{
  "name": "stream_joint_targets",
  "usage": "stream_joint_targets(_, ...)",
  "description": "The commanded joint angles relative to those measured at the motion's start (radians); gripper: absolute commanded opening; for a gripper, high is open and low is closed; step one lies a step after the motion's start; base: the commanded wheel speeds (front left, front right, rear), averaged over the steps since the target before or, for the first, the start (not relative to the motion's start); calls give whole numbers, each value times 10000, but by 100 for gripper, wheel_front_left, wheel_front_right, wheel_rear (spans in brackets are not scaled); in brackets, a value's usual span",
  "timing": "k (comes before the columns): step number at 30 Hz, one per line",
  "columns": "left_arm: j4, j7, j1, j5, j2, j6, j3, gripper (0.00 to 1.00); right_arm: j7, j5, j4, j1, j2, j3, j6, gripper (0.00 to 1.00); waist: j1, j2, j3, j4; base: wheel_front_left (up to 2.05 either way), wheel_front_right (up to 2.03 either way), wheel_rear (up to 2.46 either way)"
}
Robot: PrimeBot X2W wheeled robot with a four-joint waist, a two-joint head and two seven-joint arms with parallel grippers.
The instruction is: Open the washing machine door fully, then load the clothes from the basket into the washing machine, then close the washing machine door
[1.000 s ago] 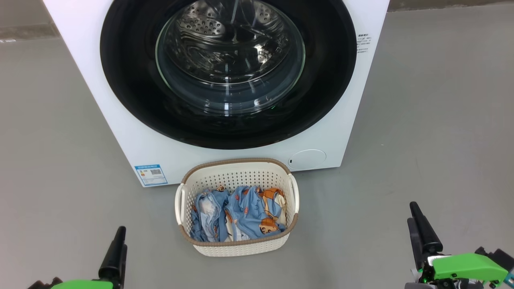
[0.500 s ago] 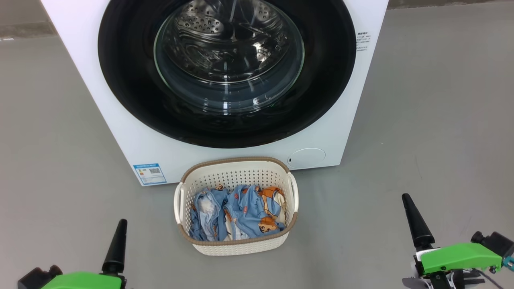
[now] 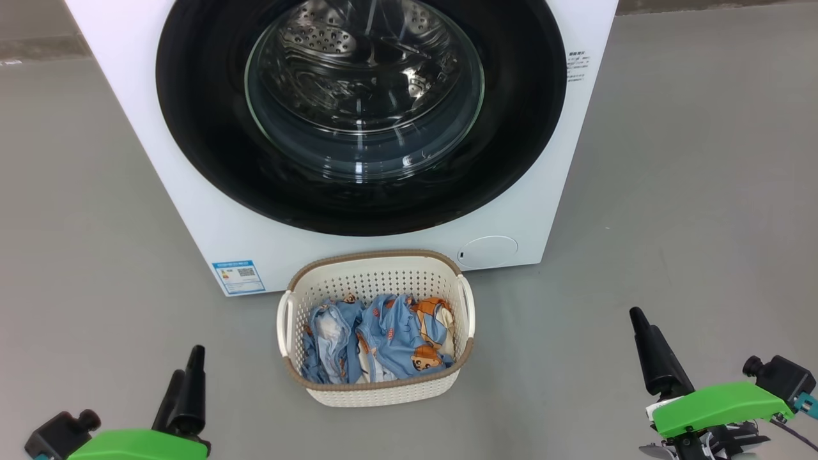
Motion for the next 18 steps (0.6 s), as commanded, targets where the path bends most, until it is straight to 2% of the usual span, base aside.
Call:
stream_joint_targets(1, -324, -141, -467, 315, 212, -24, 129, 100, -122, -411, -244, -586, -131, 160, 9, 100, -1, 0, -4, -1, 0, 0, 0)
stream_joint_targets(18, -482, -640, -504, 2807, 541, -28, -63, 100, -618, -2931, -209, -846, -308, 339, 11, 100, -1, 0, 60, -83, 0, 0, 0)
